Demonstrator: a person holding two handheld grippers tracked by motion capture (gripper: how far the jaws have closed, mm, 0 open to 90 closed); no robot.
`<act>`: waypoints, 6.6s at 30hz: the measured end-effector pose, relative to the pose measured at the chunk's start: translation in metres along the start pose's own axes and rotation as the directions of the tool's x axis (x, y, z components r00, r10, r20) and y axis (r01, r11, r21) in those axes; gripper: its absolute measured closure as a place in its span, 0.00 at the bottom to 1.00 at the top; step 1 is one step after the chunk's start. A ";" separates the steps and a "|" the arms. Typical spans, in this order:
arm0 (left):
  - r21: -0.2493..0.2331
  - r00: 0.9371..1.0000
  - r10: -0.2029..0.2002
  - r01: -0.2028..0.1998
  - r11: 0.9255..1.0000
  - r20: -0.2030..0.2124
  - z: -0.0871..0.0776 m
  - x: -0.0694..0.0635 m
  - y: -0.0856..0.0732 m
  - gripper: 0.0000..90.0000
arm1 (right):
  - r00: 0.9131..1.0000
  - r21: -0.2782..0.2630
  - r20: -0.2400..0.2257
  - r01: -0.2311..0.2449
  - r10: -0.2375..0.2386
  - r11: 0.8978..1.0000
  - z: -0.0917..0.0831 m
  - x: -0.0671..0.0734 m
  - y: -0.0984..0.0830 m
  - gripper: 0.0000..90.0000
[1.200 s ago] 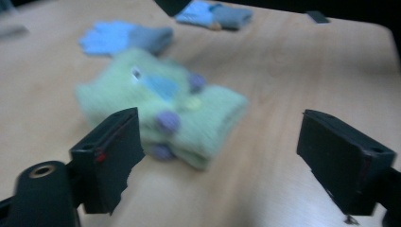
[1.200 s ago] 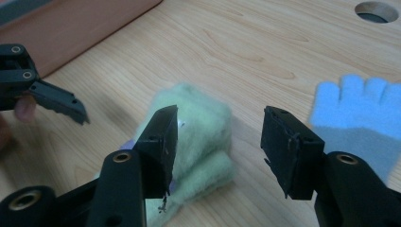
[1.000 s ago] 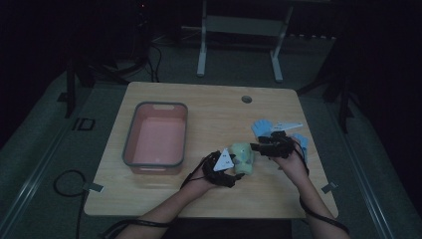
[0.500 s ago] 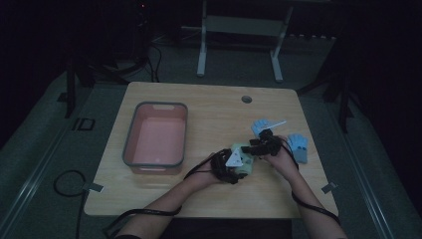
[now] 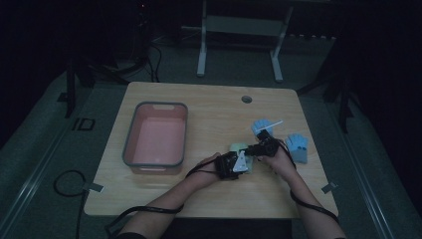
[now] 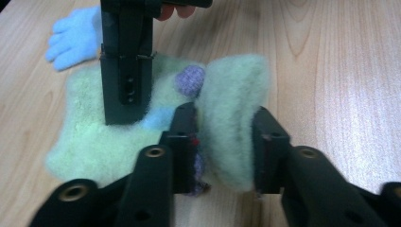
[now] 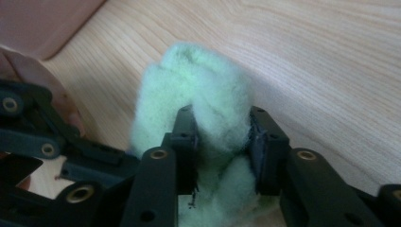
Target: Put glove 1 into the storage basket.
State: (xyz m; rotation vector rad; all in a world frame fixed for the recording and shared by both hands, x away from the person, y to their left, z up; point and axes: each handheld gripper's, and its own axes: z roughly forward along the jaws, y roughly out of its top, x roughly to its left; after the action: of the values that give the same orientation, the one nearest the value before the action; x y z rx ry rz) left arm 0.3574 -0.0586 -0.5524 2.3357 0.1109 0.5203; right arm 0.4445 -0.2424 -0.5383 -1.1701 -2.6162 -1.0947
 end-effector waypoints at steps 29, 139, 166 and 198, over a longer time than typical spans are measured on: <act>0.071 1.000 0.017 -0.016 0.997 -0.012 -0.087 0.038 0.029 0.81 | 0.998 -0.109 -0.026 0.046 -0.049 0.993 -0.033 0.052 0.054 0.78; 0.243 0.901 -0.423 0.432 0.868 -0.093 -0.188 0.100 -0.136 0.03 | 0.971 -0.034 -0.135 0.195 -0.198 0.980 0.086 0.168 0.151 0.41; 0.075 0.961 -0.273 0.269 0.960 0.045 -0.158 0.057 -0.056 0.02 | 0.974 -0.168 -0.003 0.224 -0.227 0.960 -0.002 0.096 0.093 0.23; 0.067 0.973 -0.185 0.177 0.982 0.135 -0.077 -0.021 -0.050 0.02 | 0.970 -0.166 0.196 0.178 -0.144 0.970 -0.050 0.023 0.020 0.39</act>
State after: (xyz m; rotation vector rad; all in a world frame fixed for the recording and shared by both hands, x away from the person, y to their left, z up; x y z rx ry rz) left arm 0.3113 0.0223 -0.5432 2.3782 0.2717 0.2641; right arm 0.4314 -0.2506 -0.4816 -1.1580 -2.8462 -1.3431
